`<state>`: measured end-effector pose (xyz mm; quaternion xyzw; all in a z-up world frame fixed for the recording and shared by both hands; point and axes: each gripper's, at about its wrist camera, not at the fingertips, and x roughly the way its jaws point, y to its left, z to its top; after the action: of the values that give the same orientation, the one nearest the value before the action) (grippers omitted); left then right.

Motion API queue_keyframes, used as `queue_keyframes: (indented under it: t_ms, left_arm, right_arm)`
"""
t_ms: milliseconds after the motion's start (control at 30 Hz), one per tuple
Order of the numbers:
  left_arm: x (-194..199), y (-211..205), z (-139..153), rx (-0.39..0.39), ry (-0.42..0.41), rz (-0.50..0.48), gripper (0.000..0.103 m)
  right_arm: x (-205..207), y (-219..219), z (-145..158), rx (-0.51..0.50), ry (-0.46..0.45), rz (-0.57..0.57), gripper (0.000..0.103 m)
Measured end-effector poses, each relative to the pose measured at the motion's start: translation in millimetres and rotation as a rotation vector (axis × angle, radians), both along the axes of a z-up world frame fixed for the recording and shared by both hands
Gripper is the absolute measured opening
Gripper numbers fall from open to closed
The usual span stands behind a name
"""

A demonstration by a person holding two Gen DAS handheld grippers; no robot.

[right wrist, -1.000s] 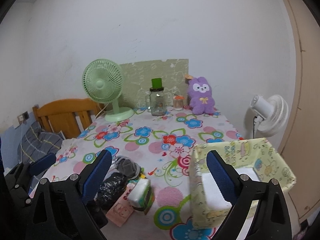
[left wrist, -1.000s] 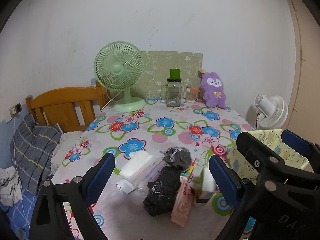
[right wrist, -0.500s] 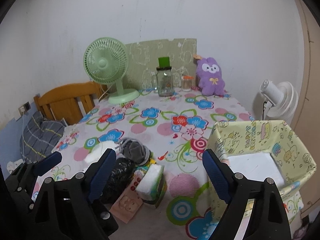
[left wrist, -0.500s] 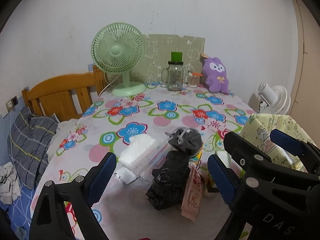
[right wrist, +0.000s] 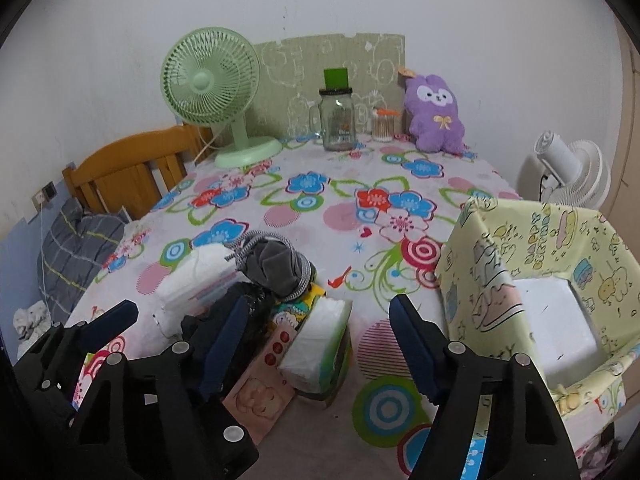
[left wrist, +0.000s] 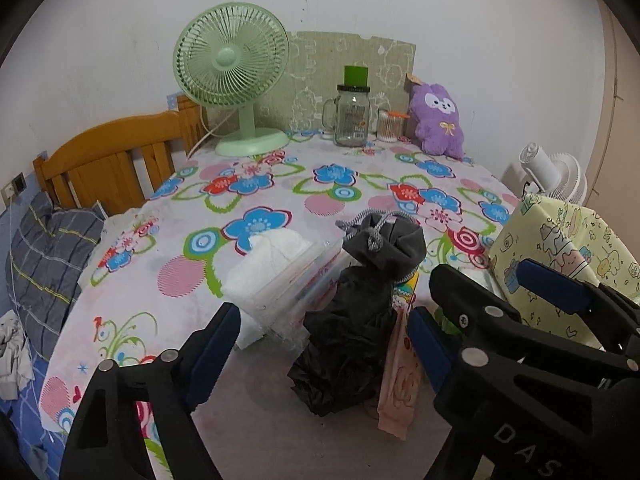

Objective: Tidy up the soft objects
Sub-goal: 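Grasp the black plastic bag with the left gripper while the right gripper grasps the white tissue pack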

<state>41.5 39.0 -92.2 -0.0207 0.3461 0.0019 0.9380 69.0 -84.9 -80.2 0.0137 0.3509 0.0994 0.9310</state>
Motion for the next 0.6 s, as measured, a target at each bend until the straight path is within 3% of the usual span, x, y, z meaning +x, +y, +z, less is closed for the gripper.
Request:
queue_keyframes:
  t_ms: [133, 300, 400, 533, 600]
  left_arm:
    - [3.0, -2.6, -6.2, -0.009, 0.012, -0.019, 0.077]
    - [6.5, -5.4, -13.8, -0.017, 0.045, -0.038, 0.057]
    - [6.7, -6.3, -16.4, -0.025, 0.057, -0.051, 0.046]
    - [5.5, -9.5, -16.6, -0.013, 0.056, -0.053, 0.041]
    - [5.8, -10.7, -16.2, -0.009, 0.055, -0.056, 0.038]
  right_arm:
    - [6.7, 2.1, -7.1, 0.0, 0.034, 0.001, 0.07]
    - [14.6, 6.6, -17.5, -0.012, 0.083, -0.002, 0.061]
    - [18.9, 7.5, -23.9, -0.018, 0.115, -0.005, 0.048]
    - [20.8, 7.8, -28.0, -0.026, 0.128, -0.011, 0.028]
    - [21.4, 7.1, -27.9, -0.032, 0.128, -0.013, 0.026]
